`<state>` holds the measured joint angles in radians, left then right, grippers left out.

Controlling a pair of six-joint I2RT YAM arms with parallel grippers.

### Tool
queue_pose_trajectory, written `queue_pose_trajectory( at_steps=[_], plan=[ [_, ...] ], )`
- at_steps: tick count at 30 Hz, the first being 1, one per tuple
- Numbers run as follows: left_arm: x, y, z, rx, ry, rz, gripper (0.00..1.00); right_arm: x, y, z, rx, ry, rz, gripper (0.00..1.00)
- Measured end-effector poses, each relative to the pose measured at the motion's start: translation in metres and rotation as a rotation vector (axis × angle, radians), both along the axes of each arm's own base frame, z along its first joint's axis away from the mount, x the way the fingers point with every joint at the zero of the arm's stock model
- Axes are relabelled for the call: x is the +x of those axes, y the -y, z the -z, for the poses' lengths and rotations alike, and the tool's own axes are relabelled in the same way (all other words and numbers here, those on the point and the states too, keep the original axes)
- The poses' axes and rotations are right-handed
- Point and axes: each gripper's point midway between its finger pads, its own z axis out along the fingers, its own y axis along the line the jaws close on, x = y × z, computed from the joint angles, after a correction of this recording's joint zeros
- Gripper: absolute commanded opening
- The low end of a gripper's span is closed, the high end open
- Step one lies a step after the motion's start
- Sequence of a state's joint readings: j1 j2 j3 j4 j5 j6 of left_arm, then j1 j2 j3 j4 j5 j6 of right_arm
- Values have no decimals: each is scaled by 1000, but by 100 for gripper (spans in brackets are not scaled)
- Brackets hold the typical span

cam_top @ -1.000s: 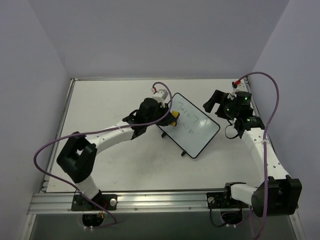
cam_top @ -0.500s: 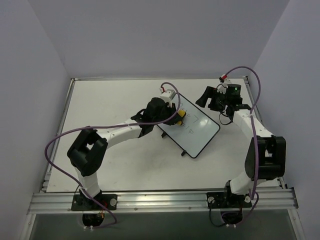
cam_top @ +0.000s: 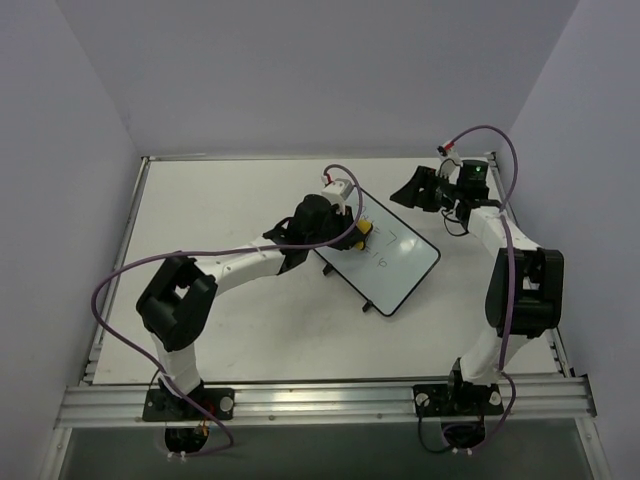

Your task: Erase the whiteboard

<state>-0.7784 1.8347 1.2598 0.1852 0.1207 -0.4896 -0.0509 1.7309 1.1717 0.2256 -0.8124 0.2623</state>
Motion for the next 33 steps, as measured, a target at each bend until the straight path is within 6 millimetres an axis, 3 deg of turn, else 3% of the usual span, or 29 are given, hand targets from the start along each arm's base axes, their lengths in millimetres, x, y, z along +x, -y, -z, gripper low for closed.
queue_pose_trajectory(
  at_steps=[8, 18, 26, 33],
  plan=[
    [0, 0, 0, 1, 1, 1, 22, -6, -17, 1, 36, 3, -92, 54],
    [3, -1, 8, 22, 1, -6, 22, -23, -59, 5, 6, 18, -221, 40],
    [9, -3, 14, 49, 20, -21, 22, -25, -60, 8, -1, 12, -229, 37],
    [17, -7, 23, 86, 37, -46, 22, -25, -60, 8, -3, 12, -231, 25]
  ],
)
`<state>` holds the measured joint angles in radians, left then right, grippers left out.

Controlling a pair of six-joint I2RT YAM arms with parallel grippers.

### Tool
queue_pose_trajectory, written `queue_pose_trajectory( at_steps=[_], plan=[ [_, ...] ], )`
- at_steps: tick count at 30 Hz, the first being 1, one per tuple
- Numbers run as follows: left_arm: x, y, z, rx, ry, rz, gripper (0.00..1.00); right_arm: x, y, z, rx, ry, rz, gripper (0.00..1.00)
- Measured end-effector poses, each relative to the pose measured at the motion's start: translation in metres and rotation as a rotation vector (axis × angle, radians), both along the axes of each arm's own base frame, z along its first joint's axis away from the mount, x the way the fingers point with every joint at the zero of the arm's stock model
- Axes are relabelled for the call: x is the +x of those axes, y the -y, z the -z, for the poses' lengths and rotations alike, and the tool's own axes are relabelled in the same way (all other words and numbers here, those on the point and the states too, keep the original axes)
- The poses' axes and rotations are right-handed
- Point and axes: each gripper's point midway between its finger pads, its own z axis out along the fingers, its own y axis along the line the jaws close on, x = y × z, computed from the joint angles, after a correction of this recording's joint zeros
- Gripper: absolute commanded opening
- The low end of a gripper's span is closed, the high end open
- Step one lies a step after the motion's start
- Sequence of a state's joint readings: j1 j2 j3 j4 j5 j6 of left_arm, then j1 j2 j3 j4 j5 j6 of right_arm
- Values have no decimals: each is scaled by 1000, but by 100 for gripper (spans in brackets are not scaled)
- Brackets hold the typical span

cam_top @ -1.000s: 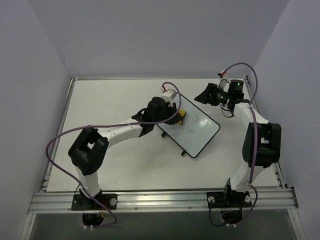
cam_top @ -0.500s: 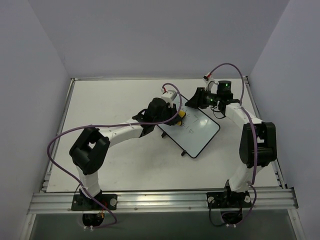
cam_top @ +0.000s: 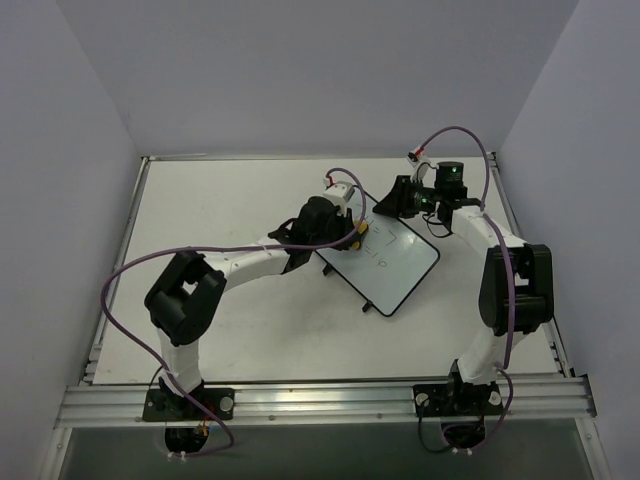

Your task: Erase the whiteboard

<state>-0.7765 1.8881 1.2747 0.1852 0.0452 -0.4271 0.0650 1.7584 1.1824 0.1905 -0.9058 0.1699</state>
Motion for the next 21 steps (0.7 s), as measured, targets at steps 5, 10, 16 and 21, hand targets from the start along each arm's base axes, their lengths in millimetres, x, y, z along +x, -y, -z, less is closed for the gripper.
queue_pose_trajectory(
  at_steps=[5, 10, 16, 21],
  plan=[
    [12, -3, -3, 19, 33, -26, 22, 1, 2, 0, 0, 0, 5, 20],
    [30, -10, -15, 31, 85, -65, 22, 1, 2, 0, 0, 0, 5, 13],
    [50, -14, -23, 55, 133, -96, 22, -1, 1, -1, 13, -6, -5, 0],
    [67, -12, -24, 91, 169, -106, 16, -3, -1, -3, 29, -15, -16, 0]
  ],
)
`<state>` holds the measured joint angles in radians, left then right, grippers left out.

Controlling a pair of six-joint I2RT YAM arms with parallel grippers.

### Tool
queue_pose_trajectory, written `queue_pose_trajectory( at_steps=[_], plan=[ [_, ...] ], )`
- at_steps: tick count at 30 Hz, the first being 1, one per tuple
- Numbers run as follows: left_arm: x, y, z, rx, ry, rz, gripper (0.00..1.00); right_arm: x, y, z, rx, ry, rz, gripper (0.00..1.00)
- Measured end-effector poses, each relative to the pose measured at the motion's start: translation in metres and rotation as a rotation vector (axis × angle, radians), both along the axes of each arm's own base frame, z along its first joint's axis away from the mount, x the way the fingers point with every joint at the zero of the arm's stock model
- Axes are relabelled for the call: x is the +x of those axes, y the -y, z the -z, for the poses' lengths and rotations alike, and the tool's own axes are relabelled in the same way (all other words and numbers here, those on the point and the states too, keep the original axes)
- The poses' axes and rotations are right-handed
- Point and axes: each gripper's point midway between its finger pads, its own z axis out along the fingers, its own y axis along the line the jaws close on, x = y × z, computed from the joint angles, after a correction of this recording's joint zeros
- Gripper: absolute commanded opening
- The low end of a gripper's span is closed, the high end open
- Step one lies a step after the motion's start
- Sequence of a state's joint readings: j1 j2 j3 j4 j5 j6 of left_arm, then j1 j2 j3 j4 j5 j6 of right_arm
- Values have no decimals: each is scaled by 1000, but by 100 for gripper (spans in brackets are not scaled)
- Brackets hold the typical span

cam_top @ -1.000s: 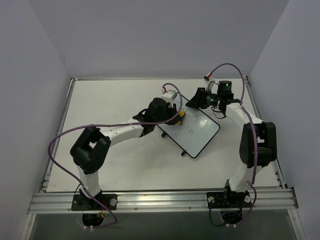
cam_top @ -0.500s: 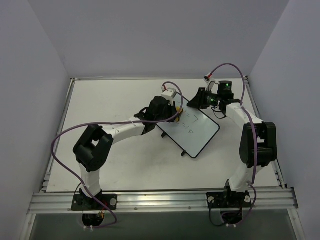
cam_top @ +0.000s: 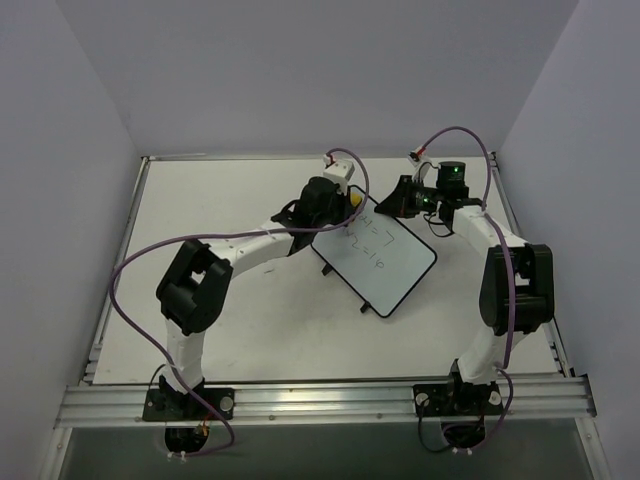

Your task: Erase the whiteboard

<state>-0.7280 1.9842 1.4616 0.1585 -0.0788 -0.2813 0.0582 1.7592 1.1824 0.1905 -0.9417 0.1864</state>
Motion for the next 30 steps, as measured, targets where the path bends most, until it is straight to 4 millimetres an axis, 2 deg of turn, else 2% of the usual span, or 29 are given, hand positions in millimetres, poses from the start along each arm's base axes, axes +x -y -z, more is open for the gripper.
queue_pose_trajectory(
  at_steps=[5, 12, 18, 21, 27, 30],
  plan=[
    [4, 0, 1, 27, 15, 8, 3, 1, 2, 2, -1, -5, 6, 0],
    [1, 4, 6, -5, 45, 34, 2, 1, 3, 2, -2, -5, 8, 0],
    [-11, 8, 16, -39, 84, 81, 2, 3, 7, 6, -14, -18, 29, 0],
    [-20, 15, 17, -41, 109, 105, 2, 3, 9, 7, -16, -22, 33, 0],
    [-55, 40, 16, -37, 154, 190, 2, 3, 9, 7, -19, -18, 31, 0],
    [-65, 48, 16, -38, 161, 212, 2, 3, 9, 7, -22, -14, 28, 0]
  ],
)
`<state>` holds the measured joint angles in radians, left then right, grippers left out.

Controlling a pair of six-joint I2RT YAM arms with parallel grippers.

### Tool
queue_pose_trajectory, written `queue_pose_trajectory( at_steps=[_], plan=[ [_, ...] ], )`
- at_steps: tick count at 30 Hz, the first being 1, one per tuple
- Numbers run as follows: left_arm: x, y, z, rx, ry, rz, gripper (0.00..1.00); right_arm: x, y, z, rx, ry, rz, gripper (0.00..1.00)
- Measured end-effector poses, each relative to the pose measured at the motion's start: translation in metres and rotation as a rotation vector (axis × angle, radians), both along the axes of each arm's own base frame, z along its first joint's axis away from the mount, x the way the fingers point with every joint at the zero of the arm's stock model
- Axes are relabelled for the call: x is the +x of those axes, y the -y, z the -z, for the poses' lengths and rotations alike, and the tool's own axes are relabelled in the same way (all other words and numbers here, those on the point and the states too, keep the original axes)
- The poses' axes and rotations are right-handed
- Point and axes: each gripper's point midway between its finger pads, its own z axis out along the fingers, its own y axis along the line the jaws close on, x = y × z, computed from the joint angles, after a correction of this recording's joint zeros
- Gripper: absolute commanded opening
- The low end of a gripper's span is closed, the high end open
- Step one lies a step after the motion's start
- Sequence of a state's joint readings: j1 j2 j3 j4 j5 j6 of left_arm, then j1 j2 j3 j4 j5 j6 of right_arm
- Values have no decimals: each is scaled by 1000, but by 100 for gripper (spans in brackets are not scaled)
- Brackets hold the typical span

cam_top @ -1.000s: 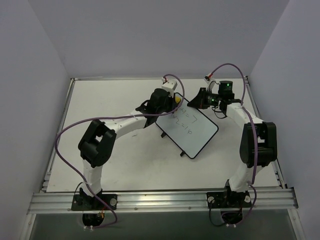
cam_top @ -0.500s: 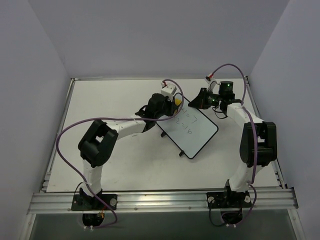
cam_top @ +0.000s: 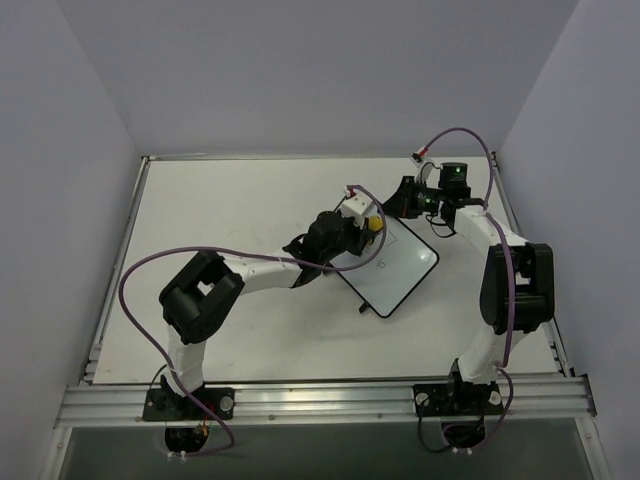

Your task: Erase the whiteboard

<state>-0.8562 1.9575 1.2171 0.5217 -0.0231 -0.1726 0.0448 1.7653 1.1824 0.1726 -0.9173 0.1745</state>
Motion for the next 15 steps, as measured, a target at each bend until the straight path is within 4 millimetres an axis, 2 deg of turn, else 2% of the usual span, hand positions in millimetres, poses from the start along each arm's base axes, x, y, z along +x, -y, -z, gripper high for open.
queue_pose_trajectory(
  at_steps=[6, 15],
  plan=[
    [14, -13, 1, -11, -22, -30, 2, 0, -1, 0, -2, 6, -4, 0],
    [78, -74, 12, 26, -63, -214, 2, 0, -2, 0, -2, 6, -6, 0]
  ],
)
